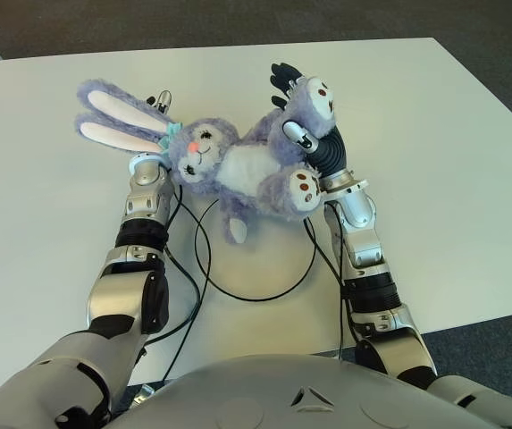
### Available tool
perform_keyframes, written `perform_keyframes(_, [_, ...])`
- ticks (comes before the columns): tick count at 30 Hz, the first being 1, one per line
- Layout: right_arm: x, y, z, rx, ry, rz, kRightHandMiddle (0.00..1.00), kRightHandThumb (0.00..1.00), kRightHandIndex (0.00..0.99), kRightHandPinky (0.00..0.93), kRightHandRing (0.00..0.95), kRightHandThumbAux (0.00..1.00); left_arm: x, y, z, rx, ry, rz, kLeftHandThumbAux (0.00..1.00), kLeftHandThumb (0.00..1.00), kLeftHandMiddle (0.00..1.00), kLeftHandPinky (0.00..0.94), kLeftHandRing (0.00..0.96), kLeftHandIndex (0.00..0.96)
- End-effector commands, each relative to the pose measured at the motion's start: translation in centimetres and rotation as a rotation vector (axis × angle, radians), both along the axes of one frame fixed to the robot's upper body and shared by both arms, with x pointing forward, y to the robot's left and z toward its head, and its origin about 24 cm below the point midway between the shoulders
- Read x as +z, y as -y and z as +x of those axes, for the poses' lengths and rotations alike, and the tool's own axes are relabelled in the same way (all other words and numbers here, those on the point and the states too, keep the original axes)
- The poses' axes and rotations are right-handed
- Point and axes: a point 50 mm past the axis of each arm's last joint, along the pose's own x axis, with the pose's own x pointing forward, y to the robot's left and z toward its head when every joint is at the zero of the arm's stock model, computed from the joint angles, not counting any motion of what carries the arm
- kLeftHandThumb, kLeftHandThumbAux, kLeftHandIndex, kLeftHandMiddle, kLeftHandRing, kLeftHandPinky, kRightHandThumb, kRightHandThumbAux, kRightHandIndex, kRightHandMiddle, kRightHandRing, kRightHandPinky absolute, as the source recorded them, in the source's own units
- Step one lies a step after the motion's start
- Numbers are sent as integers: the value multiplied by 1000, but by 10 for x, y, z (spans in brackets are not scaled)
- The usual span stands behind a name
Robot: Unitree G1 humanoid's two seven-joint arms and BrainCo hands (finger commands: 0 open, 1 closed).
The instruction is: Put the doll into the plate.
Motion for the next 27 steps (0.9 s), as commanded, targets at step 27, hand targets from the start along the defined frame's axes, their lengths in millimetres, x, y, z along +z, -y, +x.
perform_keyframes(27, [3, 2, 5, -11, -68, -32, 0, 215, 23, 0, 0, 416, -18, 2, -6, 15, -88, -20, 411, 0, 108, 0, 82, 0])
